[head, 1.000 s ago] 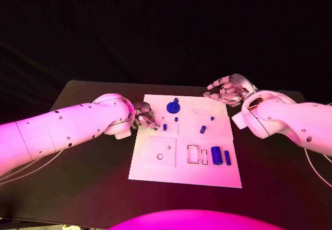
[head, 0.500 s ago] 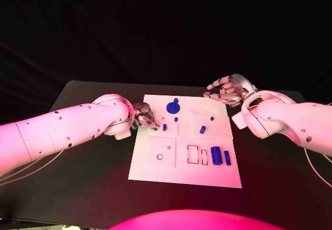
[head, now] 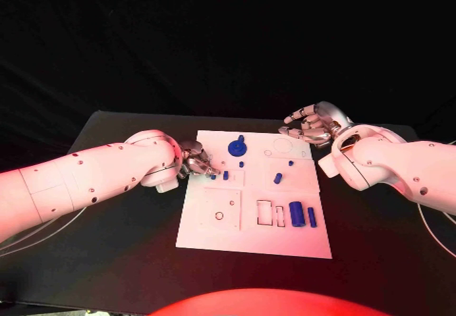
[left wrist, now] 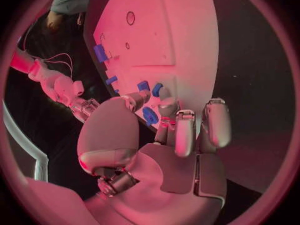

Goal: Assemble the parts on the task board

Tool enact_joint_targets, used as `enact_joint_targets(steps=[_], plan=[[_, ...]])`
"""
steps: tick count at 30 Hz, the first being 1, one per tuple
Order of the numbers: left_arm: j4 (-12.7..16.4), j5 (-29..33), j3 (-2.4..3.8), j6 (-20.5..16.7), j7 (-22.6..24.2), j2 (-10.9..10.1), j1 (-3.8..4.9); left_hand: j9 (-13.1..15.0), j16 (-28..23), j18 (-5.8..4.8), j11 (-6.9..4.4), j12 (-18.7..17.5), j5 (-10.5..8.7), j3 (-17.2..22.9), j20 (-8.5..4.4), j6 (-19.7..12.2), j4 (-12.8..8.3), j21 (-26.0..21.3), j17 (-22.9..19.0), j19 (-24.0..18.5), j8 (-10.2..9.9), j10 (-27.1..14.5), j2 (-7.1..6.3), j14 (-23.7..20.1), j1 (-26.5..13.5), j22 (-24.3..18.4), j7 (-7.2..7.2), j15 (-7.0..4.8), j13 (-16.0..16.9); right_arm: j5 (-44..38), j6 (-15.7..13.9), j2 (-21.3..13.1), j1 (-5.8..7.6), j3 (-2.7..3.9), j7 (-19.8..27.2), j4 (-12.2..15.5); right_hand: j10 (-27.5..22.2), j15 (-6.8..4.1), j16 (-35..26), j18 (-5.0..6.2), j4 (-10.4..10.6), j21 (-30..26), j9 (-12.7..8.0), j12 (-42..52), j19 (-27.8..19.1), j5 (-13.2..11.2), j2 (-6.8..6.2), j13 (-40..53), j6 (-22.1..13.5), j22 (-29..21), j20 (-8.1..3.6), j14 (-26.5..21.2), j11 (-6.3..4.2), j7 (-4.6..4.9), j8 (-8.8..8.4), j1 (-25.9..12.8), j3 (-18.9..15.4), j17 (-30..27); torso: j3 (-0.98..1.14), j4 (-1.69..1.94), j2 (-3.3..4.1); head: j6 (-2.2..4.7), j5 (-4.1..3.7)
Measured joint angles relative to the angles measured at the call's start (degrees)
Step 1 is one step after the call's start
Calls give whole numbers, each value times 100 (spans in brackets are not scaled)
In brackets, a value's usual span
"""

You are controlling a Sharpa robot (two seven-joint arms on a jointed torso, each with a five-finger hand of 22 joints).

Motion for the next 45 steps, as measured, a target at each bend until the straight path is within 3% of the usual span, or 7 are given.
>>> enact_joint_targets(steps=[10,17,25,27,31,35,45], plan=[[16,34,36,-92,-21,-67,-5,-19,-20,1,-1,-37,0,-419,-2,-40,266,-22,0,-36,0,-39,6,0,42,-34,39,0,-26,0,0,-2,0,0,1,0,0,0,0,0,0,0,0,0,0,0,0,0,0,-1,0,0,0,0,0,0,0,0,-2,-2,2,4,-17],[149,116,158,-149,5,-194,-8,-19,-49,1,20,-62,0,-561,10,-41,308,-92,0,-114,0,-87,27,0,59,-118,40,0,-66,0,-1,-5,-1,0,2,-1,0,0,0,0,0,0,1,0,0,0,0,0,0,-1,0,0,0,0,0,0,0,0,-2,-2,2,26,-40],[409,286,321,-536,345,-296,-1,-110,-264,0,204,-594,-1,-905,97,-551,308,-310,5,-422,-160,-895,127,-5,357,-445,261,176,-837,0,-3,-9,-3,0,6,-16,0,1,0,0,0,-5,0,0,0,0,0,-2,-2,-2,0,0,0,-1,0,0,1,0,-3,-2,-3,72,-97],[435,248,334,-752,530,-281,-1,-239,-615,153,326,-1052,-1,-993,180,-817,303,-672,1,-900,-317,-1517,120,-48,605,-984,381,298,-1357,0,-3,-10,-4,0,7,-28,0,0,0,0,0,-24,-7,0,0,0,0,-8,-20,-2,0,0,0,-20,0,0,32,0,-5,-2,-3,90,-115],[392,77,311,-1194,1059,-152,-1,-673,-1726,502,562,-1653,-1,-877,381,-1119,262,-1851,-1208,-2286,-659,-2370,108,-966,1376,-2517,625,509,-1869,0,-4,-14,-7,0,10,-41,0,0,0,0,0,-24,-8,0,0,0,0,-11,-20,-2,0,-1,0,-20,0,0,32,1,-8,-3,-3,122,-159],[302,-232,246,-1565,1668,23,-2,-1347,-3016,541,634,-2527,-1,-780,519,-1127,301,-2755,-2774,-2830,-1130,-2720,-52,-2099,1855,-3322,664,624,-2721,-1,-5,-15,-18,0,15,-42,0,1,-23,0,0,-53,-7,0,0,0,0,-35,-20,-2,0,-1,0,-20,0,0,32,4,-13,-1,-2,146,-193],[-133,-1259,57,-1829,2435,456,-6,-1983,-3086,541,704,-3073,-1,-581,523,-807,-13,-2973,-3157,-2764,-1469,-2605,-223,-2150,2582,-3478,680,637,-3521,-3,-6,-5,-33,-1,33,-14,0,1,-23,0,0,-66,-7,0,0,0,0,-43,-20,-3,0,-1,0,-20,0,0,32,4,1,9,-5,171,-211]])
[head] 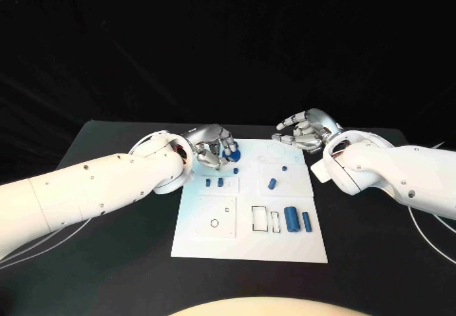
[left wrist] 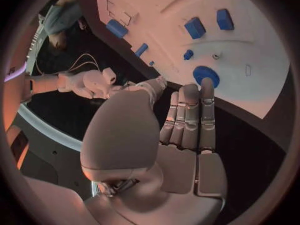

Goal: Assemble the parts on the task board

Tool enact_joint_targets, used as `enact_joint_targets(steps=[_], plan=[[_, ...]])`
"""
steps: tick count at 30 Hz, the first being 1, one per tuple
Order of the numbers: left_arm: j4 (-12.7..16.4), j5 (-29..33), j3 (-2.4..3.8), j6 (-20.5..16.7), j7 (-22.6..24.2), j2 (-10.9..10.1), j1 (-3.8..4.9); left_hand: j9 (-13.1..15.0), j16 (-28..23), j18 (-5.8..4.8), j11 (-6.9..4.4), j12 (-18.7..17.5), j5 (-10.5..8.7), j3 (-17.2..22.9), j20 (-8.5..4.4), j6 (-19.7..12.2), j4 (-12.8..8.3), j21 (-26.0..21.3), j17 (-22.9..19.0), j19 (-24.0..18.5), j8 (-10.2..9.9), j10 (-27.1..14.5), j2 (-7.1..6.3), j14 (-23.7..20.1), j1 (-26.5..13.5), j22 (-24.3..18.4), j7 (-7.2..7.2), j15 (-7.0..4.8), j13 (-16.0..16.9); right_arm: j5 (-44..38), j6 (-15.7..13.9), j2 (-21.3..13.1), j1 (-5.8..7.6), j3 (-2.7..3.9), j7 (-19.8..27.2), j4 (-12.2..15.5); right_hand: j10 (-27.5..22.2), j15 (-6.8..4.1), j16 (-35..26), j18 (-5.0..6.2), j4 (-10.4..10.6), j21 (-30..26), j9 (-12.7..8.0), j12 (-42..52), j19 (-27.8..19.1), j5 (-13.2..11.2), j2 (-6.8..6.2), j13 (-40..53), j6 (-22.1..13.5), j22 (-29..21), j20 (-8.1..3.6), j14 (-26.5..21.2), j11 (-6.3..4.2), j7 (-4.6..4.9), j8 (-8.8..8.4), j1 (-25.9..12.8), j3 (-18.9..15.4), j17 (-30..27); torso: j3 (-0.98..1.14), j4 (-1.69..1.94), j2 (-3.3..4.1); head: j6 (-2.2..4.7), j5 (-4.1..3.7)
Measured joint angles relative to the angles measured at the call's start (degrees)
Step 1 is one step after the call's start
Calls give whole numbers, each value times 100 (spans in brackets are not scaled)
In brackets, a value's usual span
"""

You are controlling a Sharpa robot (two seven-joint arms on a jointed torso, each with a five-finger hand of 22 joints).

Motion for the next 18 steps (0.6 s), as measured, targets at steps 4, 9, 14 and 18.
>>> enact_joint_targets(steps=[4,9,14,18], plan=[[-167,-325,-49,26,79,132,2,-124,75,0,25,-154,0,4,19,33,-25,0,-56,19,-86,-25,-36,-20,25,37,-6,20,-179,0,0,4,0,0,3,6,0,0,0,0,0,0,0,0,0,0,0,0,0,0,0,0,0,0,0,0,0,0,1,-8,6,12,7],[-351,-712,-117,139,140,323,-1,-201,137,0,32,-208,0,-177,19,33,36,0,-101,19,-118,-75,-80,-20,-19,47,-6,20,-289,0,0,3,-2,0,7,23,0,0,0,0,0,0,0,0,0,0,0,0,0,-1,0,0,0,0,0,0,0,-1,3,-13,13,20,2],[-519,-972,-142,285,151,494,-5,-250,290,0,32,-208,0,-269,40,54,43,45,-122,40,-118,-75,-80,1,-19,86,-27,41,-365,-1,-1,6,-2,2,9,32,0,0,0,0,0,0,1,0,0,0,0,0,0,-1,0,0,0,0,0,0,0,-1,1,-18,22,28,-12],[-621,-1106,-149,362,140,588,-7,-283,415,0,32,-230,0,-282,40,85,30,90,-65,80,-141,-75,-34,83,27,113,4,41,-408,-1,-3,6,-2,2,10,38,0,0,0,0,0,0,1,0,0,0,0,1,0,-1,0,0,0,0,0,0,0,-1,1,-24,30,35,-14]])
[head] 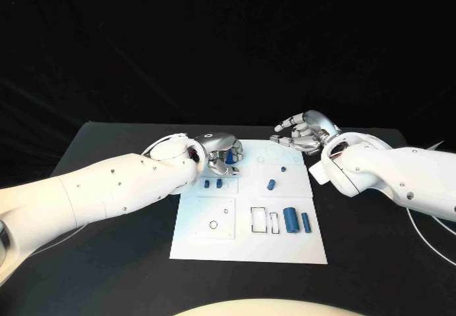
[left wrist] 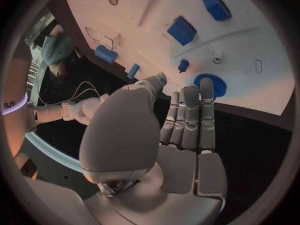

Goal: Assemble the parts on the task board

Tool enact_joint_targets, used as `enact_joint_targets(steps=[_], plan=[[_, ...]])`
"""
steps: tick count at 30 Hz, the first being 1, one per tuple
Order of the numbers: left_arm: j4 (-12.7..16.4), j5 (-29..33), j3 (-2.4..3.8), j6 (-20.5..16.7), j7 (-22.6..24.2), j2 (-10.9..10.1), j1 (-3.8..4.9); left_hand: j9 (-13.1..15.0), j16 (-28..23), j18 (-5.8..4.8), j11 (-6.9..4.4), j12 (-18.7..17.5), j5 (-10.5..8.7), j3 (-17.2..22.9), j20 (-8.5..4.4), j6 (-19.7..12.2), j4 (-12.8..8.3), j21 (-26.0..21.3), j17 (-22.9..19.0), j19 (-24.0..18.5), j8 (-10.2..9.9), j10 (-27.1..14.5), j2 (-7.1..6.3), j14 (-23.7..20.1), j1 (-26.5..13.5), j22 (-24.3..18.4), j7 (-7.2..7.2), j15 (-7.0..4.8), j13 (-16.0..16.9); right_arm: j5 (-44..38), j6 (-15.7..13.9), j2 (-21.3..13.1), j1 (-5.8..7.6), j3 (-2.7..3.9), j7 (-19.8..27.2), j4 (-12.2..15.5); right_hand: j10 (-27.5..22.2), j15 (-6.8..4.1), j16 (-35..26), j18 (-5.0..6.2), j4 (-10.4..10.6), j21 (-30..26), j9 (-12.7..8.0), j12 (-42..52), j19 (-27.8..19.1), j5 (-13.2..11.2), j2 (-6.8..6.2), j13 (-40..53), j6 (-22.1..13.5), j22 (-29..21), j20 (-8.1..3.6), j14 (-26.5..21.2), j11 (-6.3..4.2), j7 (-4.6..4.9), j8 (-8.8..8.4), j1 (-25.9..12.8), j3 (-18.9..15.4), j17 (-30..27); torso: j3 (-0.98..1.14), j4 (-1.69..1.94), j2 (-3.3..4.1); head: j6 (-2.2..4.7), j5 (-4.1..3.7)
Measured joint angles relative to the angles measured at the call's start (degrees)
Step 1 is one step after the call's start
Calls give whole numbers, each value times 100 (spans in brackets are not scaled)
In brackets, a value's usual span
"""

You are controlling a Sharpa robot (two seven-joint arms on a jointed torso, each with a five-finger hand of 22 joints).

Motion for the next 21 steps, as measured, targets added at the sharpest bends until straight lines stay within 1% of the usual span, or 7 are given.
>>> enact_joint_targets(steps=[4,11,13,15,17,18,21], plan=[[-55,-100,-4,92,-33,68,-2,-46,100,0,22,-44,0,-37,0,8,4,39,33,0,-43,-22,0,21,0,32,8,21,-60,0,-8,0,0,-1,4,7,0,0,0,0,0,0,-5,0,0,0,0,0,0,0,0,0,0,0,0,0,0,0,3,0,1,-3,-9],[-95,-247,-11,332,-156,146,-2,-103,286,0,28,-79,0,-46,0,117,13,115,128,0,-73,-28,107,117,107,89,-10,9,-142,0,-24,3,0,-1,17,12,0,0,0,0,0,0,-5,0,0,0,0,0,0,0,0,0,0,0,0,0,0,-1,3,5,-3,-16,-15],[-103,-283,-13,405,-203,163,-2,-127,377,0,-4,-79,0,-21,0,153,-12,149,188,0,-72,23,108,168,108,118,-13,-1,-172,0,-29,5,0,-1,23,13,0,0,0,0,0,0,-5,0,0,0,0,0,0,-1,0,0,0,0,0,0,0,-1,3,6,-5,-23,-15],[-111,-312,-14,463,-240,177,-3,-152,446,0,9,-107,0,13,0,200,-39,185,224,0,-106,57,144,184,144,143,-11,0,-203,0,-33,6,0,-1,29,14,0,0,0,0,0,0,-5,0,0,0,0,0,0,2,0,0,0,0,0,0,0,-1,2,6,-7,-30,-16],[-128,-340,-14,526,-282,190,-3,-172,492,0,20,-111,0,59,-21,213,-41,203,245,20,-110,90,144,208,144,167,-12,-18,-231,1,-38,8,0,-1,34,14,0,0,0,0,0,0,-5,0,0,0,0,0,0,4,0,0,0,0,0,0,0,-1,2,7,-7,-34,-16],[-136,-349,-14,548,-298,194,-3,-182,516,0,1,-111,0,59,-21,226,-40,227,262,20,-109,109,144,227,144,178,-25,2,-246,1,-40,8,0,-1,37,14,0,0,0,0,0,0,-5,0,0,0,0,0,0,4,0,0,0,0,0,0,0,-1,2,7,-7,-34,-16],[-173,-376,-15,611,-350,211,-3,-206,548,0,20,-145,0,105,-21,254,-40,239,265,20,-141,127,144,235,144,206,-12,10,-273,2,-48,13,0,-1,43,14,0,0,0,0,-8,0,-5,0,0,0,0,0,0,4,0,0,0,0,4,0,8,-1,0,9,-7,-37,-16]])
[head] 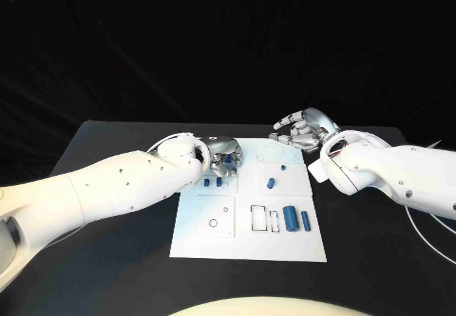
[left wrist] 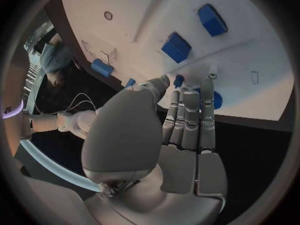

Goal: Assemble the parts on the task board

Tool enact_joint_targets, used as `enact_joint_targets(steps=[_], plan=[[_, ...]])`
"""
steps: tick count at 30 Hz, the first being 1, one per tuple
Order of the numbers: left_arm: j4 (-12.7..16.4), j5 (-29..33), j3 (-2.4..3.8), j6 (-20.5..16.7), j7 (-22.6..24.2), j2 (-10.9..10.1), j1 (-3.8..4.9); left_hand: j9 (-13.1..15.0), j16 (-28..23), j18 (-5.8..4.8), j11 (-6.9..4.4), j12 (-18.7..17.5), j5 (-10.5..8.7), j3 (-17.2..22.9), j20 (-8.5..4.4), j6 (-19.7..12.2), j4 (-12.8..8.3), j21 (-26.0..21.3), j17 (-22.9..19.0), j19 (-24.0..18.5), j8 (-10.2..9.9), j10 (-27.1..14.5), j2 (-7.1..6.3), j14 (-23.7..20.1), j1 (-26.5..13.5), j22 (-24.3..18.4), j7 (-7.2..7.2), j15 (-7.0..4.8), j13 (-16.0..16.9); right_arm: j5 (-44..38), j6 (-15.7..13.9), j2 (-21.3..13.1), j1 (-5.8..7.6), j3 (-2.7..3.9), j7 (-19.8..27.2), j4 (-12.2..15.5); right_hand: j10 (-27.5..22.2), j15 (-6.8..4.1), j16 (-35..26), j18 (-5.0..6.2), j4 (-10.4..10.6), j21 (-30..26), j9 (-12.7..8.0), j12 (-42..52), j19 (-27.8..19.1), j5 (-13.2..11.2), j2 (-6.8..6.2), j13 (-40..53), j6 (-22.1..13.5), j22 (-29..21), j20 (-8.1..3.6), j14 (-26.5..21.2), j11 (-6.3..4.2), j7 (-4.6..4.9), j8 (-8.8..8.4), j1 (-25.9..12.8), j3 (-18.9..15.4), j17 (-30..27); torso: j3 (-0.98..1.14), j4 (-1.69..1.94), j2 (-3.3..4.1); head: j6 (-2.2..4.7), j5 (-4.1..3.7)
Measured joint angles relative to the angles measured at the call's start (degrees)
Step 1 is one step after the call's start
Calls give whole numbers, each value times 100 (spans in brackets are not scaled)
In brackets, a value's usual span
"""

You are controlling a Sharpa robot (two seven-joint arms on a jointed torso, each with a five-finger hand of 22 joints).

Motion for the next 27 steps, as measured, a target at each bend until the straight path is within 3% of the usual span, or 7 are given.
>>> enact_joint_targets(steps=[16,27], plan=[[-185,-36,12,25,-80,80,-44,-119,88,1,1,-116,0,333,20,72,-110,168,-179,-24,-126,123,23,-74,68,141,30,-9,-166,1,-24,17,0,0,19,-5,0,0,0,0,-8,0,0,0,0,0,0,3,0,-1,0,0,0,0,19,0,8,-1,0,1,3,-23,-13],[-209,-22,18,-13,-64,125,-66,-163,368,1,-41,-163,0,491,1,230,-207,508,56,165,-169,348,23,155,68,525,-24,-50,-270,1,-31,41,0,1,28,-14,0,0,0,0,-8,0,1,0,0,0,0,16,0,-2,0,0,0,0,19,0,8,-1,4,4,1,-48,-3]])
